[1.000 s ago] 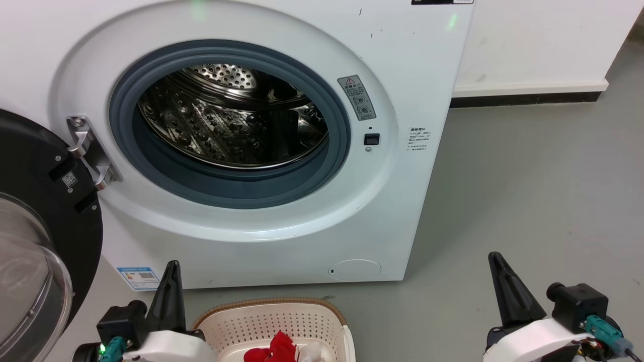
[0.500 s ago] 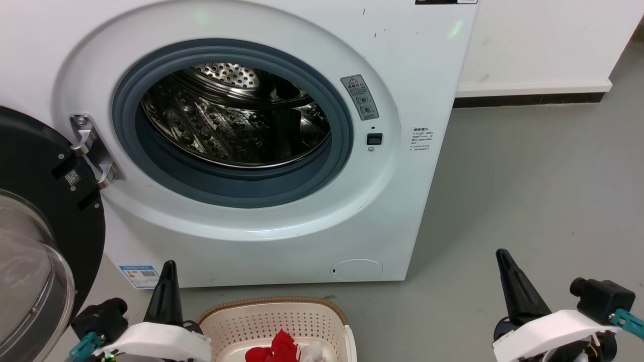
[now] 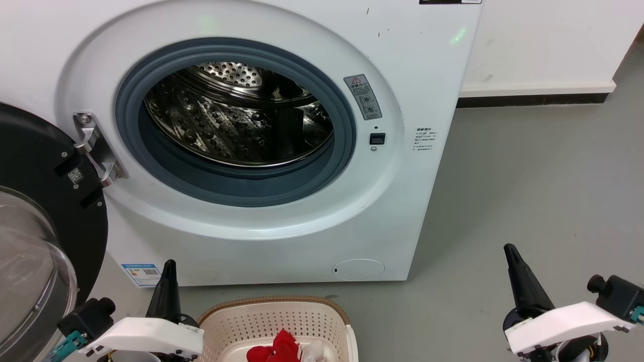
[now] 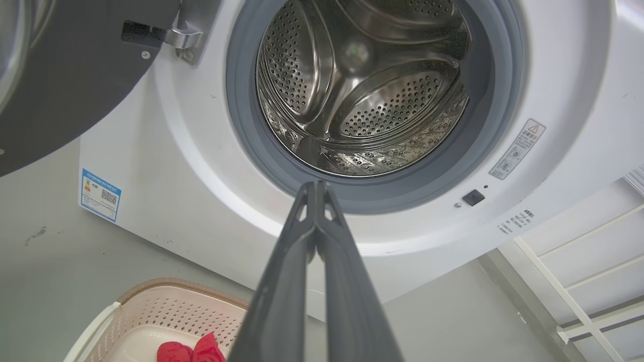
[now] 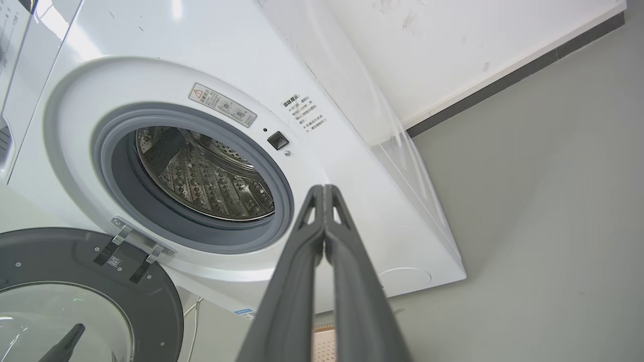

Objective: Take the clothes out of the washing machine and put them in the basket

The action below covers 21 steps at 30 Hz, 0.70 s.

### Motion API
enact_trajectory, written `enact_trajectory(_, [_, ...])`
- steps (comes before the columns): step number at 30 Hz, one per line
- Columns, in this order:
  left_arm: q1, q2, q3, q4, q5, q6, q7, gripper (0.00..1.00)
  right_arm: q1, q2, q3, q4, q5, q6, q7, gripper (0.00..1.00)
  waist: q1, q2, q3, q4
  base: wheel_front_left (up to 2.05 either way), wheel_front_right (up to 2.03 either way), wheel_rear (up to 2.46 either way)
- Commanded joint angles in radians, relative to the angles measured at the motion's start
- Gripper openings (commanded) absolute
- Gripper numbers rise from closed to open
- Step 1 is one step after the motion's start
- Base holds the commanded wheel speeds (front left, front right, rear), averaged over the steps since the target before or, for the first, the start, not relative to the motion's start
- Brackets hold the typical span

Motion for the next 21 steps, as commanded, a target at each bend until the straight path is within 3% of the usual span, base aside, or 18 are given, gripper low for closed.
enact_trajectory(1, [-0.028, -0.001, 0.007, -0.007, -0.038, -0.007, 0.007, 0.0, -0.03, -0.008, -0.005, -0.005, 0.042, 0.0, 0.004, 0.0, -0.0001, -0.0001, 0.0, 0.001, 0.0, 0.0, 0.0])
enact_trajectory(21, [-0.054, -0.008, 0.028, 0.018, -0.3, -0.03, 0.072, 0.0, -0.057, -0.013, -0.028, 0.034, 0.316, 0.0, 0.034, 0.0, -0.0001, -0.0001, 0.002, 0.01, 0.0, 0.0, 0.0])
